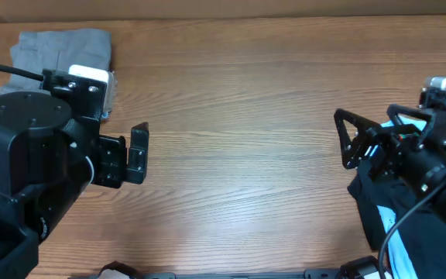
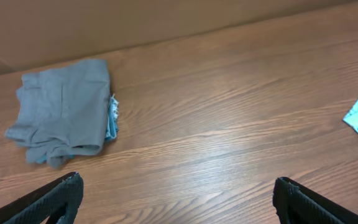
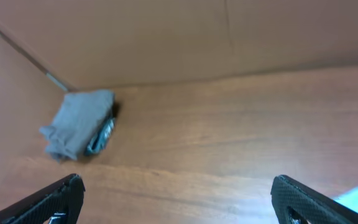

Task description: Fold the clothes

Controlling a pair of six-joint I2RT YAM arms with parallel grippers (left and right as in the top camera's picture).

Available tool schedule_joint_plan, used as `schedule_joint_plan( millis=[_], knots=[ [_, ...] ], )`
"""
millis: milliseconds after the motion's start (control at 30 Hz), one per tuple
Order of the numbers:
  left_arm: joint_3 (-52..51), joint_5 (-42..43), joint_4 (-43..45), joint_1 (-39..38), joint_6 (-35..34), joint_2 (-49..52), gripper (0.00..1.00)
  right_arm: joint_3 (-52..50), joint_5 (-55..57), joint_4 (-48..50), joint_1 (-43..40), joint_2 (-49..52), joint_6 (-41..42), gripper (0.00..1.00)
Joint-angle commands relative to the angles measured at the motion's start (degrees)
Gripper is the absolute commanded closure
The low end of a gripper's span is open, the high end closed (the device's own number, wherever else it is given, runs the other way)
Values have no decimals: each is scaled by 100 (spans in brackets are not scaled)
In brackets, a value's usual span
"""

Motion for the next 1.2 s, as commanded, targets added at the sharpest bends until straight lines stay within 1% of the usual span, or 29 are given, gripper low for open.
schedule_joint_plan(
  millis=[0, 200, 567, 667, 767, 833, 1033, 1100, 1133, 1167],
  knots=[
    [-35, -120, -7, -39, -157, 79, 0, 44, 81, -232, -15, 35, -22, 0],
    [-35, -120, -7, -39, -157, 157, 0, 44, 81, -748, -15, 74, -22, 0],
    [-35, -120, -7, -39, -157, 186, 0, 44, 192, -1161, 7, 83, -59, 0],
    [-35, -122, -7, -39, -157, 186, 0, 26, 697, -643, -101, 4, -138, 0],
    [-35, -122, -7, -39, -157, 186, 0, -146, 741, 131, -280, -203, -680, 0],
    [-35, -122, -7, -39, -157, 186, 0, -437, 739, 850, -385, -426, -955, 0],
    [-35, -122, -7, -39, -157, 186, 0, -1751, 739, 3139, -542, -1198, -1029, 0],
    [-35, -122, -7, -39, -157, 186, 0, -2262, 737, 3722, -542, -1491, -1027, 0],
    [-35, -120, -7, -39, -157, 186, 0, -2761, 739, 4118, -542, -1786, -1029, 0],
    [-35, -120, -7, -39, -157, 186, 0, -2973, 739, 4266, -542, -1921, -1029, 0]
  ],
)
